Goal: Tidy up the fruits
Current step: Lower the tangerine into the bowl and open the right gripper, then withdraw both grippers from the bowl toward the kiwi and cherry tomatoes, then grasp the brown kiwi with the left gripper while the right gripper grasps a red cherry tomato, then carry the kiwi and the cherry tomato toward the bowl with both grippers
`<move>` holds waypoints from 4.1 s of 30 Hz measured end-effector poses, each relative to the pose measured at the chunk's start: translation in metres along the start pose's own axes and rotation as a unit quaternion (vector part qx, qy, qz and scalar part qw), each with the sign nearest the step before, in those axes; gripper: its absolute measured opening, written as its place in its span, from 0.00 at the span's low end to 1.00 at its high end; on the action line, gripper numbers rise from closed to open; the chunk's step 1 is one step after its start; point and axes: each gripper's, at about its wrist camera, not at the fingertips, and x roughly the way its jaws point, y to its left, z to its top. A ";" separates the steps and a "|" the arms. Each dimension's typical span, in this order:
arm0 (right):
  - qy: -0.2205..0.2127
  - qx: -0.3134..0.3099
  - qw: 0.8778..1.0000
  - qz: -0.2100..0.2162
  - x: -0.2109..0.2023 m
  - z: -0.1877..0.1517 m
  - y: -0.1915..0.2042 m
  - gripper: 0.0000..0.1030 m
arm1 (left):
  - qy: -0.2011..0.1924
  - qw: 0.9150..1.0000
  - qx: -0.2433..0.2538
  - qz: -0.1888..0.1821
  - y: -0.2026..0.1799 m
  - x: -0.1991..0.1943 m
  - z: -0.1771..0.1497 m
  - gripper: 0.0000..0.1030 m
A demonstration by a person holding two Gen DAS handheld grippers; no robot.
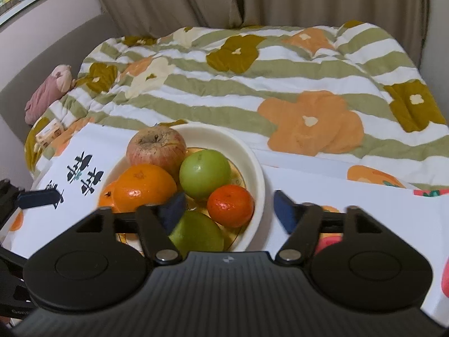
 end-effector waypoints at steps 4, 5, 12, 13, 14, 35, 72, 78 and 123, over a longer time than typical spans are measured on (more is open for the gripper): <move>-0.012 0.007 1.000 -0.011 -0.014 -0.003 0.002 1.00 | -0.001 1.000 -0.006 0.000 0.001 -0.008 -0.002 0.93; -0.012 0.005 1.000 -0.015 -0.017 -0.003 0.003 1.00 | -0.003 1.000 -0.007 0.001 0.001 -0.011 -0.002 0.93; -0.032 -0.008 0.999 -0.032 -0.052 -0.006 0.016 1.00 | -0.029 0.999 -0.014 0.006 0.003 -0.035 0.001 0.93; -0.035 -0.009 0.999 -0.035 -0.058 -0.007 0.019 1.00 | -0.031 0.999 -0.015 0.011 0.004 -0.039 0.001 0.93; -0.039 -0.009 0.998 -0.038 -0.065 -0.008 0.022 1.00 | -0.034 0.999 -0.016 0.014 0.005 -0.042 0.000 0.93; -0.090 0.046 0.988 -0.118 -0.181 -0.069 0.057 1.00 | -0.091 0.996 -0.008 -0.020 0.020 -0.126 -0.035 0.99; -0.029 0.072 0.989 -0.128 -0.113 -0.159 0.001 0.98 | 0.046 0.997 -0.026 -0.055 -0.062 -0.046 -0.104 0.85; -0.016 0.052 0.991 -0.120 -0.098 -0.158 0.001 0.91 | 0.061 0.996 -0.041 -0.055 -0.064 -0.040 -0.107 0.81; -0.005 -0.006 0.996 -0.087 -0.083 -0.122 0.013 0.47 | 0.036 0.995 -0.094 -0.022 -0.034 -0.061 -0.088 0.68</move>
